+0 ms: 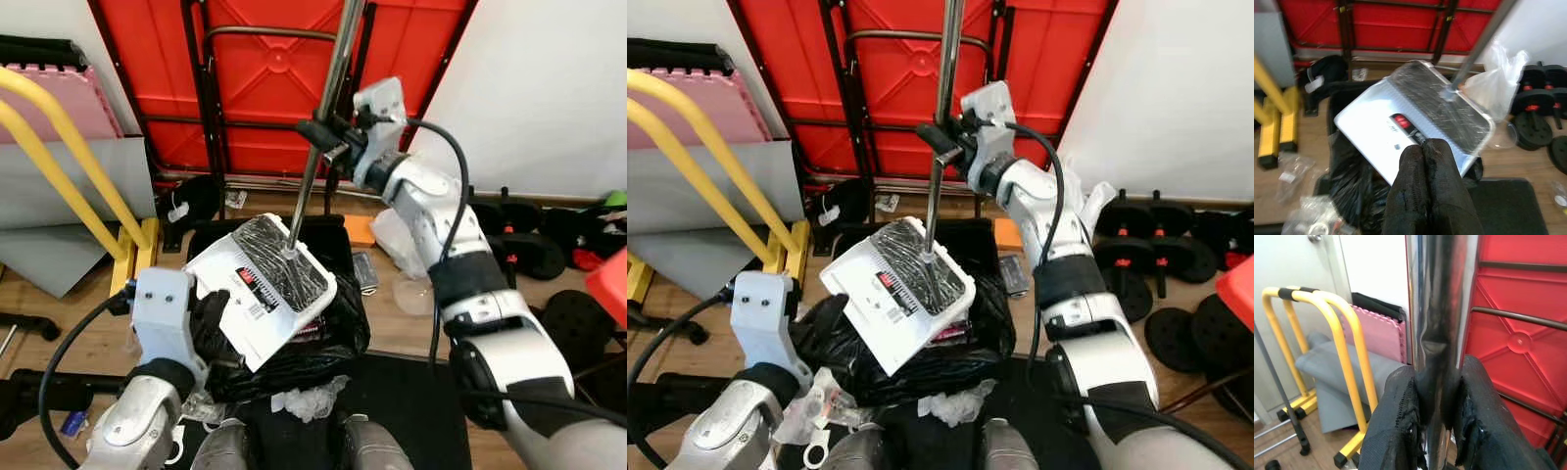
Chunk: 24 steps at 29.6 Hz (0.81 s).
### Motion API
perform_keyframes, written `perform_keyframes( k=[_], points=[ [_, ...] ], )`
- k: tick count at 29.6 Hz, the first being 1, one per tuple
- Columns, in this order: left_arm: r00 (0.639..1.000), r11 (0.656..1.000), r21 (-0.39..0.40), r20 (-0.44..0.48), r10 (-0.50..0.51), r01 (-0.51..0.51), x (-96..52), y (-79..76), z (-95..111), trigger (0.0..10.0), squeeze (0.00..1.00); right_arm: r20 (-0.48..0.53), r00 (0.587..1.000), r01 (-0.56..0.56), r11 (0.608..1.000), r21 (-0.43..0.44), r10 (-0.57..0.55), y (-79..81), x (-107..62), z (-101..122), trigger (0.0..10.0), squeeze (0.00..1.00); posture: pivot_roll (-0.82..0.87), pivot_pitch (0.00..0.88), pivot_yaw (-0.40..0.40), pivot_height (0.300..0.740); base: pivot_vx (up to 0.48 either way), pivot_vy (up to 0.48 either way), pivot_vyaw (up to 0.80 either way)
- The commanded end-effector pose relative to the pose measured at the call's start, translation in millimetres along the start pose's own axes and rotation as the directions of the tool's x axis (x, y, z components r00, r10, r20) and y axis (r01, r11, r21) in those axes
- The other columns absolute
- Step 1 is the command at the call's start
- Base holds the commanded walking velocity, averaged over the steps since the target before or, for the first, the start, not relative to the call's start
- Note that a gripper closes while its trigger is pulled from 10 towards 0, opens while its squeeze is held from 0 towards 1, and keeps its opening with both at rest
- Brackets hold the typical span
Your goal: Sweep floor
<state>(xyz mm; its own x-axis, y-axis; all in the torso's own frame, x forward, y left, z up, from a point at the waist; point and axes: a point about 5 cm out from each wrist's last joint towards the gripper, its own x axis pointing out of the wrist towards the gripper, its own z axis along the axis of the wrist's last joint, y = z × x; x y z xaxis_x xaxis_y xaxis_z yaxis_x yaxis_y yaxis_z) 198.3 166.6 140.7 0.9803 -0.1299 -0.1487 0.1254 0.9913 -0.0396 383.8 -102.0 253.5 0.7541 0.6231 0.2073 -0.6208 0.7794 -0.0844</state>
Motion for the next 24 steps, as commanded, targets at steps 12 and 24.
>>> perform_keyframes(
  k=[12,24],
  points=[
    [0.998,0.995,0.070,-0.017,0.068,-0.066,5.9,12.3,-15,10.0,0.00,-0.058,0.994,0.093,0.996,-0.007,-0.094,14.6,-53.1,-28,10.0,0.00,-0.04,0.033,-0.068,0.740,0.176,0.000,0.00],
    [0.998,0.998,0.010,0.012,0.061,-0.061,13.5,7.5,-12,10.0,0.00,-0.101,0.979,0.177,0.984,-0.007,-0.177,15.8,-76.1,-38,10.0,0.00,-0.05,0.002,-0.054,0.740,0.142,0.000,0.00]
  ],
)
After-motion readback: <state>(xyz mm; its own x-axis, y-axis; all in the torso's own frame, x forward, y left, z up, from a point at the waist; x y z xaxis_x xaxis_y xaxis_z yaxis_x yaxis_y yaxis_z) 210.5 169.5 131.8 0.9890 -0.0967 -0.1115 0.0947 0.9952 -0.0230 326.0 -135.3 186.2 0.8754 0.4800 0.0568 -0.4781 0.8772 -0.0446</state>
